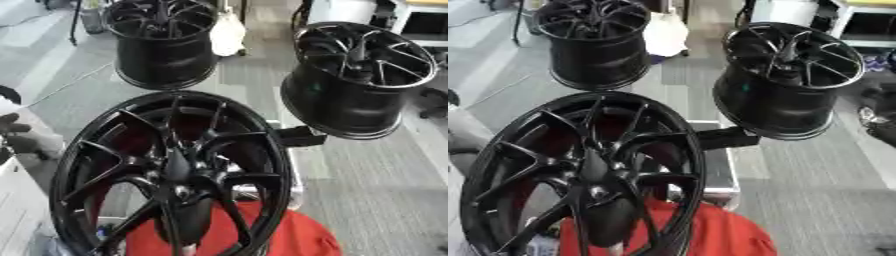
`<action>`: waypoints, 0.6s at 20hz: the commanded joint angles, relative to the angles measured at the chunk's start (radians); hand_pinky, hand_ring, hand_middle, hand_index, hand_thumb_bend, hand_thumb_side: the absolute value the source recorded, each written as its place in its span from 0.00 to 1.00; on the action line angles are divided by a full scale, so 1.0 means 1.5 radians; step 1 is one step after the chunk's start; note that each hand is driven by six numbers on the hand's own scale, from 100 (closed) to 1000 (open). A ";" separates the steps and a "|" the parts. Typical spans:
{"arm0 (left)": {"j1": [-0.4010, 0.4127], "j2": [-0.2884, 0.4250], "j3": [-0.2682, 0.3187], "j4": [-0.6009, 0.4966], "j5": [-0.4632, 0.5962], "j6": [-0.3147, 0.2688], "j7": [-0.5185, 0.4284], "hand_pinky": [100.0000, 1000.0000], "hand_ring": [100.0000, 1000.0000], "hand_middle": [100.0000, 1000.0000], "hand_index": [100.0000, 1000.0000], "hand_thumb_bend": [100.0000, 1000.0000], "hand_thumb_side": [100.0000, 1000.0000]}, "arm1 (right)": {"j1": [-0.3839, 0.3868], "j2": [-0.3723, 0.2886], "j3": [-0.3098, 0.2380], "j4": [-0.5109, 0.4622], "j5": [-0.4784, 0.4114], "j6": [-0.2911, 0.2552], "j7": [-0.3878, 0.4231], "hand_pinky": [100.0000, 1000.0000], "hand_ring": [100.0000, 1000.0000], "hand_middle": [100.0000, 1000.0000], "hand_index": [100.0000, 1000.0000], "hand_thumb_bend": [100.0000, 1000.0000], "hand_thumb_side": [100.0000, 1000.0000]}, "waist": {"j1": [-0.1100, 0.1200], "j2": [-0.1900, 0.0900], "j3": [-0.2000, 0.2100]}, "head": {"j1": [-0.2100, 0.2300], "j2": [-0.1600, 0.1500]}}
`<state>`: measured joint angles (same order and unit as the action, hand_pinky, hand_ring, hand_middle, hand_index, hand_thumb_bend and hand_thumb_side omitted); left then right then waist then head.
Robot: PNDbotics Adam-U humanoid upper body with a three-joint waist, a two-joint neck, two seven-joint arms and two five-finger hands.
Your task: Pull the pin out of the wheel hub.
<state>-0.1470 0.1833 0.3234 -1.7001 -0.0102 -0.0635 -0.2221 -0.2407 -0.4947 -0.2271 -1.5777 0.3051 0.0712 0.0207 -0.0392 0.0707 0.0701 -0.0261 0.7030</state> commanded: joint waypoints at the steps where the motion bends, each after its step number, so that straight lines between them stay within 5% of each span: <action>1: -0.006 0.007 -0.005 -0.010 0.000 -0.001 -0.005 0.60 0.56 0.60 0.79 0.00 0.69 | -0.010 0.002 0.039 -0.042 -0.034 -0.018 -0.037 0.71 0.71 0.76 0.87 0.00 0.30 | 0.001 -0.005 0.002 | -0.004 0.001; 7: -0.007 0.002 -0.008 -0.008 -0.001 -0.003 -0.010 0.60 0.56 0.60 0.79 0.00 0.69 | -0.024 0.049 0.127 -0.076 -0.101 -0.056 -0.097 0.68 0.68 0.73 0.86 0.00 0.31 | 0.003 -0.003 0.008 | -0.009 0.000; 12: -0.008 -0.002 -0.011 -0.007 -0.001 -0.002 -0.014 0.60 0.56 0.60 0.79 0.00 0.69 | -0.040 0.115 0.171 -0.081 -0.138 -0.076 -0.095 0.67 0.66 0.72 0.85 0.00 0.30 | 0.004 -0.002 0.009 | -0.011 0.000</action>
<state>-0.1472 0.1734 0.3111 -1.6993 -0.0102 -0.0658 -0.2383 -0.2839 -0.3304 0.0200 -1.6746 0.1153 -0.0332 -0.1225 -0.0359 0.0749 0.0826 -0.0397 0.7030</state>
